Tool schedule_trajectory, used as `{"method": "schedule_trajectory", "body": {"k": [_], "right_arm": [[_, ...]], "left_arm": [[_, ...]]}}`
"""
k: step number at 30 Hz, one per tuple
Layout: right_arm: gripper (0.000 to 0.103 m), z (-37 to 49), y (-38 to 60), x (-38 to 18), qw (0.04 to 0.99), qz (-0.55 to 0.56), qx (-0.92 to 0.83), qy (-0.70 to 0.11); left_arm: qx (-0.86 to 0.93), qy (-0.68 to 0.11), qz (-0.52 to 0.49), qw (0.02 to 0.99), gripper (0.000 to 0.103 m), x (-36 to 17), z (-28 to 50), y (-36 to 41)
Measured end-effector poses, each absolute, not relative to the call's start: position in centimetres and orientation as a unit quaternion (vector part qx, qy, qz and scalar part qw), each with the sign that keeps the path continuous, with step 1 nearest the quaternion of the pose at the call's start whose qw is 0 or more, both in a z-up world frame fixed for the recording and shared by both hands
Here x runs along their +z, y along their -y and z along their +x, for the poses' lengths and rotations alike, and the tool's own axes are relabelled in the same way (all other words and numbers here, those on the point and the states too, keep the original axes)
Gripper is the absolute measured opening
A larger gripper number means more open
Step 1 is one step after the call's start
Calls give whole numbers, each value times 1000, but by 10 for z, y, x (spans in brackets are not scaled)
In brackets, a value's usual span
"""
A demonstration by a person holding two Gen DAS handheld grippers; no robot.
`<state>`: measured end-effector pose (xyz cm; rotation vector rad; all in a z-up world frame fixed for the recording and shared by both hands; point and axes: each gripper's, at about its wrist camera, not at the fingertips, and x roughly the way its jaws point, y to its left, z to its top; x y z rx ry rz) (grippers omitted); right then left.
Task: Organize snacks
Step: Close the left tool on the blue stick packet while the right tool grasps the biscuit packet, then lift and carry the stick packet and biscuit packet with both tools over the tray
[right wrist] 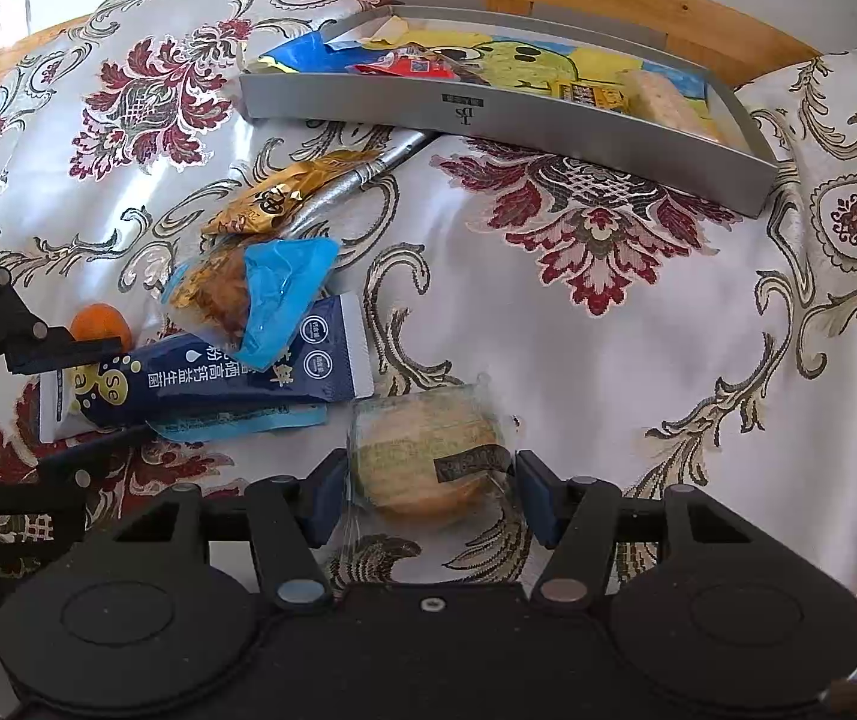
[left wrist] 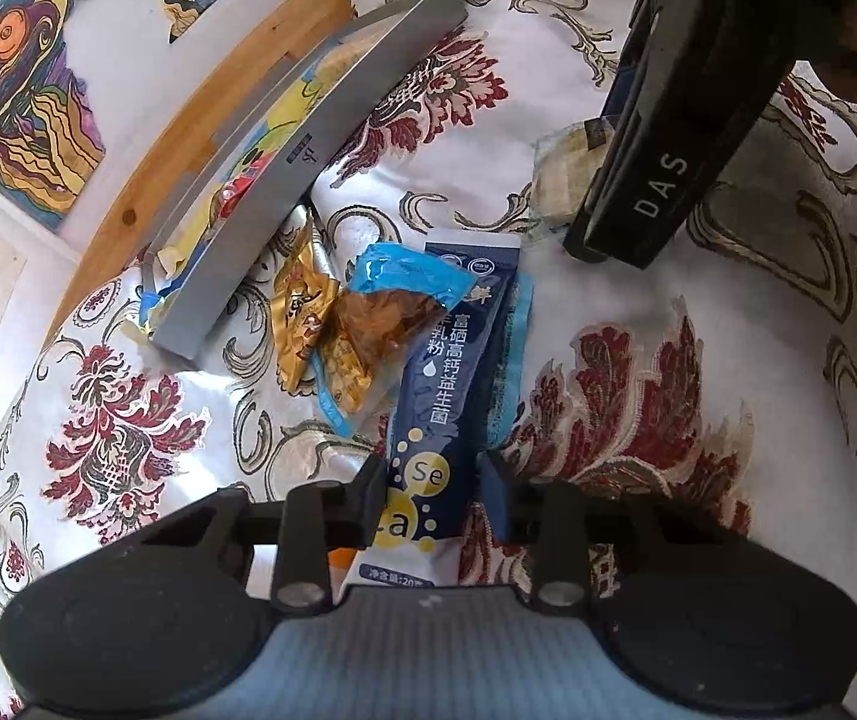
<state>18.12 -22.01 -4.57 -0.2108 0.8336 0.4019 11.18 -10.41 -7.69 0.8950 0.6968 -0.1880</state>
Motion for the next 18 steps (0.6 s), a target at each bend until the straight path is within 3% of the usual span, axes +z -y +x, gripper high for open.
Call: {"method": "schedule_trajectory", "body": {"k": [6,18], "right_arm": [[61,181,219,-46,889,-102,194,-401],[61,180,217,-46,889,-104,194,-401]], "left_arm": [[-95,-344,405,842,33,-73,116,99],[-116,-376,371,841,37,-67,129,92]]}}
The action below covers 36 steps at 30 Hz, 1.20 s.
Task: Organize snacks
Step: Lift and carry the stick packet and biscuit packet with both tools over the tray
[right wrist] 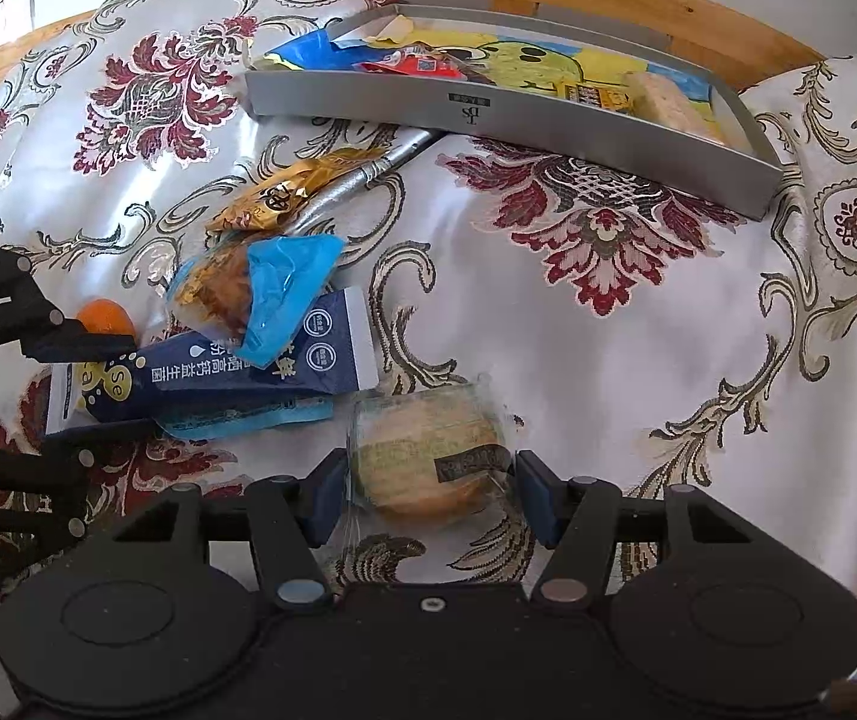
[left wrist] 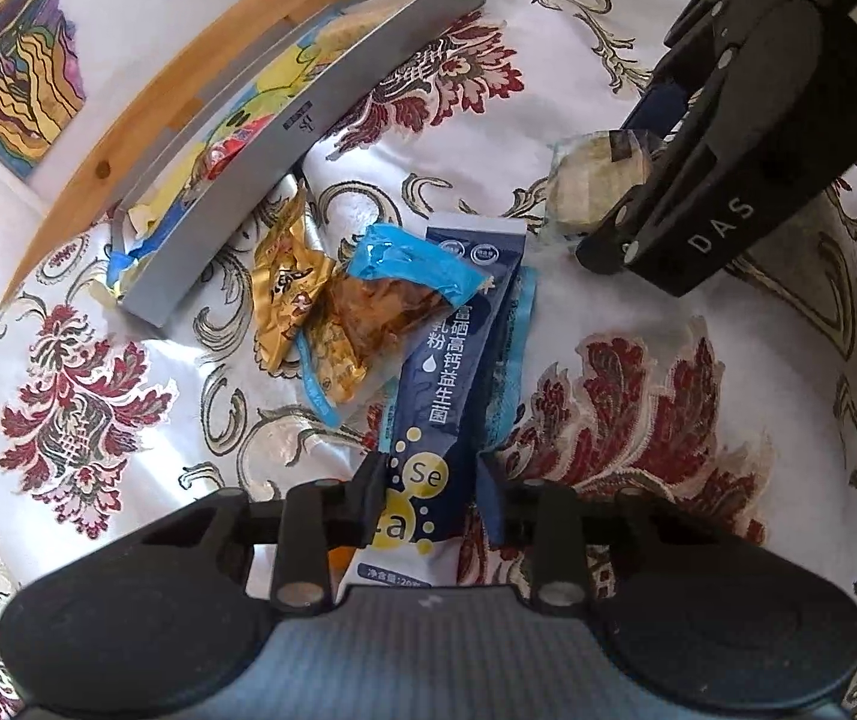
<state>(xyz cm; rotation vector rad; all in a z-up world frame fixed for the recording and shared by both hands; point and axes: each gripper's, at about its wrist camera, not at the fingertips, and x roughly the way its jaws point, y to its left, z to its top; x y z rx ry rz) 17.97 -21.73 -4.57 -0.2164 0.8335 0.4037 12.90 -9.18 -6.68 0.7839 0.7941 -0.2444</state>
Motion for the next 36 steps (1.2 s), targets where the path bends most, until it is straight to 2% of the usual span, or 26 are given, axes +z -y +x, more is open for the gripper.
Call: {"method": "schedule_trajectory", "body": {"k": [8,13,28,36], "right_arm": [[60,179,217,-46,889,-108,195,-399],[55,176,215,-46,889,-121,201,-392],[52,156,220,-31,902,-152,189,-357],[52,148,231,-12,925,-156,163,-305]], "left_arm": [[-118,-381,350,848,29,-64,132,89],[-123,-402,296,858,25,-55,133,87],[-125,-450,68,881,23,-32,120,68],[-145,-413,33,899,23,-15,105,74]]}}
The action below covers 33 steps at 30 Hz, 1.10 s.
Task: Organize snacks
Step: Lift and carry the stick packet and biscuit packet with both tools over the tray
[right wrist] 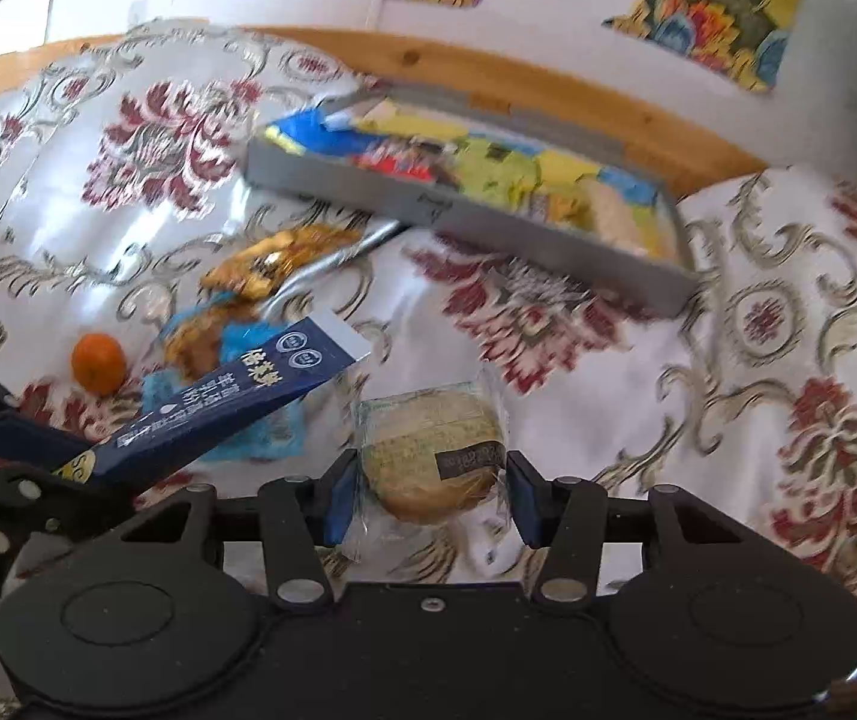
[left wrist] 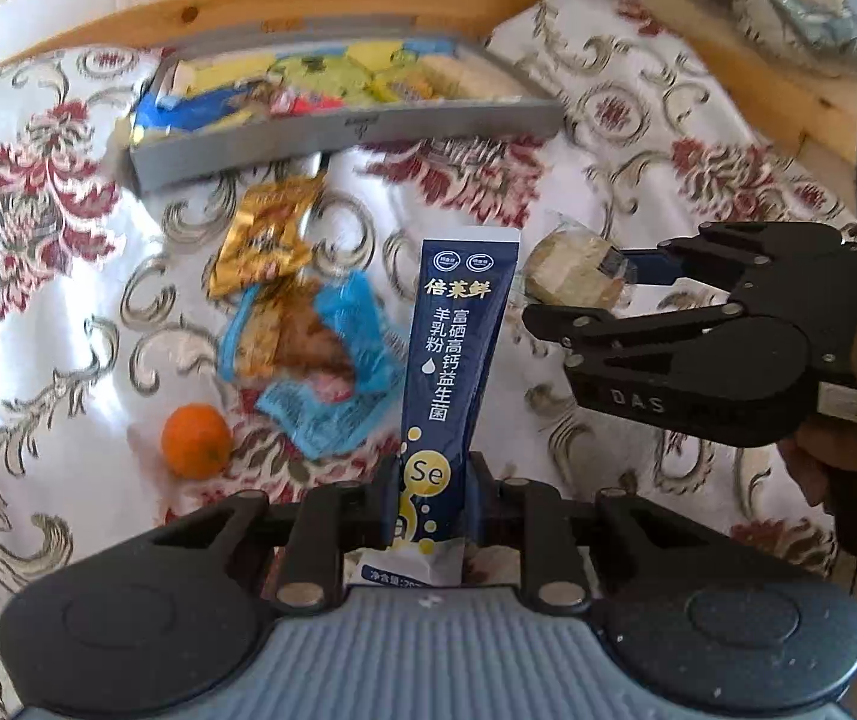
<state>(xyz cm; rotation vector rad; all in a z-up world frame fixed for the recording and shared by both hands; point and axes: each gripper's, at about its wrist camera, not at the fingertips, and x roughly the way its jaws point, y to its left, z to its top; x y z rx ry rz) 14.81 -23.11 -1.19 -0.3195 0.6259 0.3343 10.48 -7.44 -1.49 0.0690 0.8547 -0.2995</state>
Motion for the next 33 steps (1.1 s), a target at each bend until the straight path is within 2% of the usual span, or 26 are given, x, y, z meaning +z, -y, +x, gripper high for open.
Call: {"method": "schedule_trajectory", "body": {"k": [11,24,33], "right_arm": [[52,160,245,10,959,-126,121,-223],[53,215,244,22,979,-73,127,-141],[53,282,252,22,986,-52,117,-103]], "left_arm": [[-102,-366,2,925,23,7,135,72],[-42,-316,-43,947,24,59,233,58],[8,-296,-106,949,24,67,309,58]]}}
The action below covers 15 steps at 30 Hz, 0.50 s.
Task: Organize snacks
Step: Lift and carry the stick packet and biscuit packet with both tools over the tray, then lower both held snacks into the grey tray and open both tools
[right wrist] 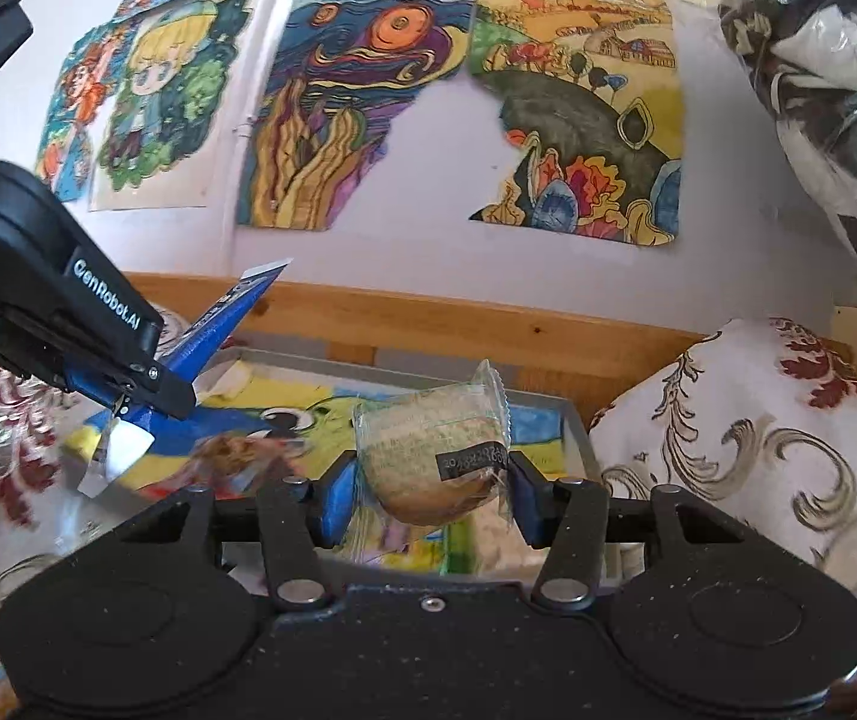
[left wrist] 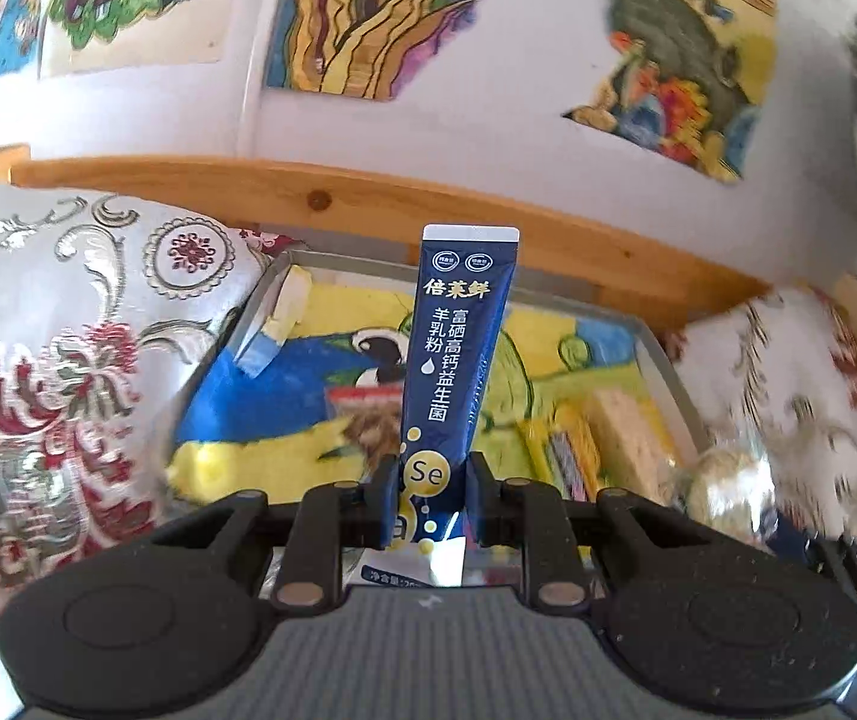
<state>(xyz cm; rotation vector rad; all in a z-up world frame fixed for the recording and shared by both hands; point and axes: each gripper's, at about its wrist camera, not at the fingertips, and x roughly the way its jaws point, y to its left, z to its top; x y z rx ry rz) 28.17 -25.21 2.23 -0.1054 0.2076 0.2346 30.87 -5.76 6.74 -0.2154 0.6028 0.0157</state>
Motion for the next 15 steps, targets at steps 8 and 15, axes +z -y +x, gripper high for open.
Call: {"method": "schedule_trajectory", "body": {"k": [8,15], "right_arm": [[54,319,251,9,982,-41,124,-140],[55,327,244,-2,976,-47,133,-168]], "left_arm": [[7,-304,-102,947,24,56,351,73],[8,-314,-101,944,25,43,367,82]]}}
